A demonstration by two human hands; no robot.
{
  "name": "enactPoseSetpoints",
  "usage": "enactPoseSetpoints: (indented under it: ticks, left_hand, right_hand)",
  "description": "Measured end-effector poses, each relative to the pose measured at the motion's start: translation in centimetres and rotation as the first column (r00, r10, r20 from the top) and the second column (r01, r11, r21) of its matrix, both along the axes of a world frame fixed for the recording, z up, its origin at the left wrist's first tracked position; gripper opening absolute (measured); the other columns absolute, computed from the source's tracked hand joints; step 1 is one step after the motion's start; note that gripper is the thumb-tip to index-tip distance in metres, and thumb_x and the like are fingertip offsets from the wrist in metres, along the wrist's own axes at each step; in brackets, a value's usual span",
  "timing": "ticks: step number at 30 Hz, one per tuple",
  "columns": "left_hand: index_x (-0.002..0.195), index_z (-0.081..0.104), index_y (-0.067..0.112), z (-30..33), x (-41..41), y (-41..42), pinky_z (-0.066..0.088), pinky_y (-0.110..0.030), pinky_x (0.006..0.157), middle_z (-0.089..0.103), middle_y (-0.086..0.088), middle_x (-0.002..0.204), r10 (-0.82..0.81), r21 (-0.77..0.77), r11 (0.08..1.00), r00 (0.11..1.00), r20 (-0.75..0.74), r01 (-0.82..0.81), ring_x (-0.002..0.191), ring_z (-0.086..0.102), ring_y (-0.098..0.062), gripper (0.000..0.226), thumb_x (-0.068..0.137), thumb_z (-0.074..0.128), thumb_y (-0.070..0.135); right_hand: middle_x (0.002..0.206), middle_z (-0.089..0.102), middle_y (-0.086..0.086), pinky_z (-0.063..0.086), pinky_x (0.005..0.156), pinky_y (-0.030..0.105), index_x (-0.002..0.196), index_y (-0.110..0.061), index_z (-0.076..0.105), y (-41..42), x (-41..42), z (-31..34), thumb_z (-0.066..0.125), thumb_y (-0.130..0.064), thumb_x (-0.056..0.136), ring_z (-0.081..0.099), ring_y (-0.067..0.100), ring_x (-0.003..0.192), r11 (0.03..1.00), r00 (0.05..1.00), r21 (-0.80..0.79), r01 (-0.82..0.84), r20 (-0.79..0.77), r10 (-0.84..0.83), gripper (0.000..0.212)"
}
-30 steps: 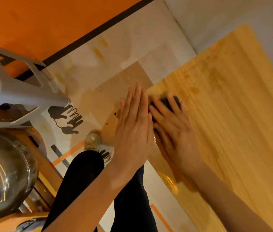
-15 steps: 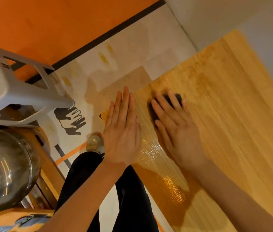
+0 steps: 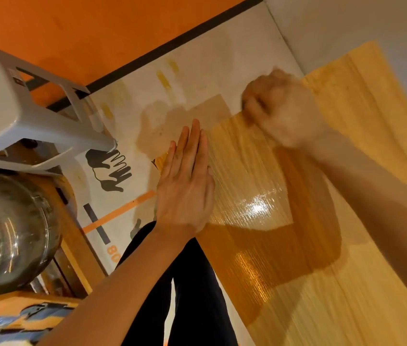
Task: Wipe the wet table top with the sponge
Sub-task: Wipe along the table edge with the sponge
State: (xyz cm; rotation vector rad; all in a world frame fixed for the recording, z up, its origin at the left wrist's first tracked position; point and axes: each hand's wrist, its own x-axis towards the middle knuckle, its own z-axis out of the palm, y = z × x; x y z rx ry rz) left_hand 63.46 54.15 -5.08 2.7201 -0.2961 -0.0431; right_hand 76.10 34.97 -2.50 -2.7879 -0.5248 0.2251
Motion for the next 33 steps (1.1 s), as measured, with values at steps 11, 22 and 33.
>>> enactPoseSetpoints:
  ticks: [11, 22, 33]
  left_hand:
    - [0.157, 0.022, -0.001, 0.2, 0.1, -0.1, 0.013, -0.044, 0.128, 0.019, -0.017, 0.167, -0.007, -0.002, 1.0, 1.0, 0.003, 0.007, 0.156, 0.013, -0.026, 0.057, 0.105, 0.021, 0.023]
    - [0.16, 0.011, 0.003, 0.8, 0.1, 0.2, 0.003, -0.04, 0.128, 0.008, -0.014, 0.169, -0.014, -0.052, 0.999, 0.997, -0.072, 0.01, 0.158, 0.004, -0.022, 0.061, 0.105, 0.02, 0.027]
    - [0.161, 0.008, 0.004, 1.7, 3.9, -3.4, -0.002, -0.039, 0.128, 0.002, -0.013, 0.17, -0.101, -0.105, 0.99, 0.99, -0.101, 0.09, 0.158, -0.002, -0.023, 0.063, 0.103, 0.021, 0.027]
  right_hand:
    - [0.082, 0.067, 0.005, 0.044, 0.085, 0.037, 0.084, -0.01, 0.066, 5.0, -2.4, -0.5, 0.035, -0.03, 0.098, 0.057, 0.025, 0.081, 0.995, 0.997, 0.077, -0.06, 0.046, 0.057, 0.04]
    - [0.158, 0.03, 0.002, 0.007, 0.122, 0.051, 0.148, -0.014, 0.037, -1.0, -11.4, 0.4, 0.04, -0.023, 0.104, 0.012, 0.025, 0.15, 0.966, 0.976, 0.15, 0.213, 0.018, -0.218, 0.045]
    - [0.157, 0.032, 0.004, 0.009, 0.123, 0.046, 0.148, -0.012, 0.037, -0.7, -3.8, -0.7, 0.032, -0.031, 0.106, 0.015, 0.023, 0.15, 0.972, 0.975, 0.103, 0.213, 0.041, -0.218, 0.047]
